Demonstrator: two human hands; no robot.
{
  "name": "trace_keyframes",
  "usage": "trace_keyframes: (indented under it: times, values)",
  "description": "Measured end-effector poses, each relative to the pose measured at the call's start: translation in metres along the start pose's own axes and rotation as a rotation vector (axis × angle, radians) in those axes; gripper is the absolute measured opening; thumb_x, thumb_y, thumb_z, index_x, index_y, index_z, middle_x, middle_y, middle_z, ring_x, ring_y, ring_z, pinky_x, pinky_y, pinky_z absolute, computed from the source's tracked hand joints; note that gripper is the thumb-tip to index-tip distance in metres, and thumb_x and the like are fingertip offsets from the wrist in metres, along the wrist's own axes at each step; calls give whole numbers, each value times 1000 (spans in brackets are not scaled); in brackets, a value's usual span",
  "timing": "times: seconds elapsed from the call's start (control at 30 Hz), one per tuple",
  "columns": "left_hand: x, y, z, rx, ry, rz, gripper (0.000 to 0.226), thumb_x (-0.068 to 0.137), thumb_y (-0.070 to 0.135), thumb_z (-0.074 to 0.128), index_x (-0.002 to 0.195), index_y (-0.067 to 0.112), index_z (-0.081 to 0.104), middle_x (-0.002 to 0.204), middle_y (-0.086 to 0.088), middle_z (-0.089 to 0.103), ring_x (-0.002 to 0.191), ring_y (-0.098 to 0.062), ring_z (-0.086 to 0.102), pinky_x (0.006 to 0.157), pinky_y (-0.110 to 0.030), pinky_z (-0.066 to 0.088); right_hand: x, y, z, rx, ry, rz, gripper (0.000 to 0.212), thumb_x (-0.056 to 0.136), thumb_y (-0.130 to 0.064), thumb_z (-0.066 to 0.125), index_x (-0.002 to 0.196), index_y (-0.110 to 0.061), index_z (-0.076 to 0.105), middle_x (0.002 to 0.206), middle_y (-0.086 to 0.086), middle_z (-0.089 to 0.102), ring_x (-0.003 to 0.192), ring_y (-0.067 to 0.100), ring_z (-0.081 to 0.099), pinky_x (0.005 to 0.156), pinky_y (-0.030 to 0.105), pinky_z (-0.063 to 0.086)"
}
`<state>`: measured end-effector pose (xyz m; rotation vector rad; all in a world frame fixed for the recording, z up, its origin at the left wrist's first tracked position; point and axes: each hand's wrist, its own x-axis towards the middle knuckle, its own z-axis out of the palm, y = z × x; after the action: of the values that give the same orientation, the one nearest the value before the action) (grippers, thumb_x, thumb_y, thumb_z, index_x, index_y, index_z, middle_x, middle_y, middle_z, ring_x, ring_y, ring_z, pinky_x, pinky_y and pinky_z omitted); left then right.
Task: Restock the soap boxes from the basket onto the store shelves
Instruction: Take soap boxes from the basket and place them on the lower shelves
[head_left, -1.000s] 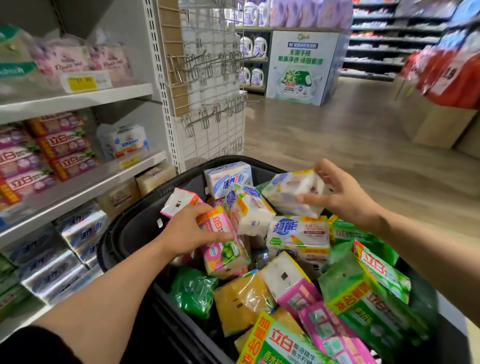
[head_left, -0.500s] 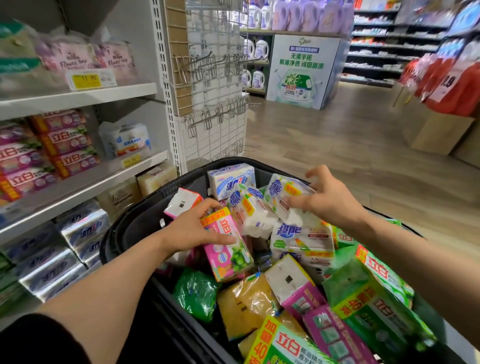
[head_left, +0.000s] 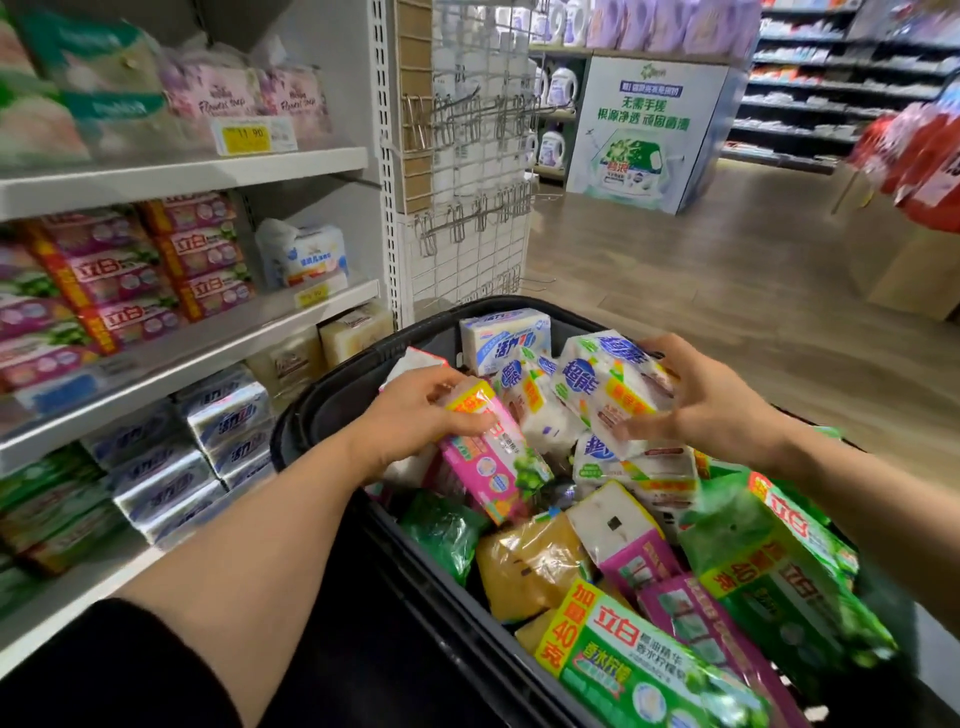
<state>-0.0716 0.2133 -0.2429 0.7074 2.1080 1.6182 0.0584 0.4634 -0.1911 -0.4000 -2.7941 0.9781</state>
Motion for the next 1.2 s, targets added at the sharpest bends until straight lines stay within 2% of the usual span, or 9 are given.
trace_keyframes:
  times: [0.2,0.33,0.47,0.57,0.7,0.83,0.97,1.1,1.2]
  values:
    - [-20,10,-21,-328,232,-43,15,80,11,72,93,6,65,77,-5,71,63,-14,67,52,-19,50,-15,2,14,215,113,-102,98,32,-51,88,121,-36,49,118,-6,61,113,21,59,93,52,49]
    - [-41,11,-43,-452,399,24,19,77,10,72,94,4,67,80,-6,73,64,-13,68,55,-19,53,-16,-32,22,222,133,-211,84,41,-46,85,118,-37,52,112,-12,62,108,14,61,93,48,50]
    - [-78,4,-85,-578,569,46,55,62,21,78,110,2,59,96,-14,68,72,-18,68,62,-28,54,-2,-81,41,247,88,-332,71,54,-18,93,111,-33,54,109,-10,63,94,2,63,83,21,50]
    - [-116,-10,-131,-530,694,-5,45,74,15,78,111,5,53,94,-12,70,74,-20,71,63,-34,57,9,-125,67,305,10,-429,67,63,2,84,118,-17,51,109,-10,60,77,-13,61,64,5,46]
    - [-169,-44,-189,-527,916,-36,35,77,5,75,100,11,50,83,-8,69,62,-15,69,55,-27,55,22,-184,123,301,-83,-561,69,62,4,84,117,-13,46,104,-14,57,85,-23,54,71,-2,37]
    - [-212,-67,-236,-495,1136,-53,47,70,10,82,103,13,48,98,-9,66,88,-23,64,76,-36,50,30,-240,194,300,-225,-638,74,59,-9,90,117,-25,46,107,-17,59,97,-7,60,85,17,48]
    - [-250,-87,-284,-503,1274,-49,81,37,40,95,105,23,53,115,-9,68,106,-29,65,93,-52,50,28,-293,262,278,-295,-723,79,57,-30,91,121,-31,45,104,-24,57,97,0,59,84,28,50]
    - [-273,-86,-314,-506,1406,4,44,70,22,85,102,24,55,103,-7,71,99,-25,68,88,-41,53,29,-337,316,324,-308,-759,81,45,-51,83,113,-43,39,107,-16,61,98,12,63,84,44,53]
    - [-277,-94,-339,-467,1423,4,49,75,28,82,115,20,56,108,-5,70,102,-23,67,92,-39,52,36,-356,341,305,-281,-780,80,54,-41,88,114,-45,35,104,-17,57,98,14,61,79,46,53]
